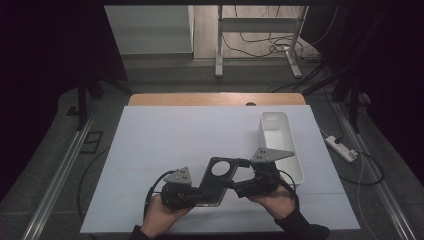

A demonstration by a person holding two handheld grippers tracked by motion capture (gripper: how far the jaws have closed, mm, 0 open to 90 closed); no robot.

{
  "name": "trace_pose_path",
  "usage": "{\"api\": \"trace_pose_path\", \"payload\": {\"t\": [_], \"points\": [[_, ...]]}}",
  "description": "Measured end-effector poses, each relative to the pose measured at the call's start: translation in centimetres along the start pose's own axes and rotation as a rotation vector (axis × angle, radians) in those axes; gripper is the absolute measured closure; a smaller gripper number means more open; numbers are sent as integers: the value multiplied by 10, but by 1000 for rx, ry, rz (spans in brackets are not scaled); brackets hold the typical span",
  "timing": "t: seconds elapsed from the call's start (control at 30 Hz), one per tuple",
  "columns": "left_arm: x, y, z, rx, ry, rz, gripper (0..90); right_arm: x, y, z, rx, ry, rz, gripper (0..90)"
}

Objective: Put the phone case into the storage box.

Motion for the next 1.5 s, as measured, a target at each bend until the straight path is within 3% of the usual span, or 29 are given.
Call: {"api": "trace_pose_path", "payload": {"t": [0.17,0.4,0.63,0.83,1.07,1.17,1.2,1.27,1.3,1.33,1.4,1.5], "points": [[2,-3,0,5,8,-72,841,3,1,-2,1,-10,38,0],[1,-4,0,23,32,-141,841,6,-3,-4,6,-25,87,0],[0,-5,1,23,52,-142,842,6,-4,-3,14,-21,105,0],[-1,-6,1,21,56,-130,841,6,-4,-6,-16,1,164,0],[-2,-7,0,22,57,-111,842,10,-2,-9,-16,-7,168,7],[-2,-7,0,27,53,-94,842,15,-2,-11,-16,-18,181,142],[-2,-7,0,27,53,-94,842,15,-2,-11,-16,-18,181,142],[-3,-7,0,27,53,-79,842,19,-2,-11,-1,-27,178,283],[-3,-7,0,27,53,-79,842,19,-2,-11,-1,-27,178,283],[-3,-8,-1,27,53,-74,842,20,-1,-12,13,-37,178,388],[-3,-8,-1,29,49,-65,842,21,0,-12,20,-41,172,433],[-3,-8,-1,30,44,-53,843,23,2,-12,49,-52,146,601]]}}
Point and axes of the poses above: each handheld gripper's, and its own axes: x roughly backward along the jaws, z roughly out of its underside, y roughly to its left, the point moved 1 cm from there along -x, roughly forward along the jaws, and after that the axes turned 13 degrees about -x, right-handed, at the moved point
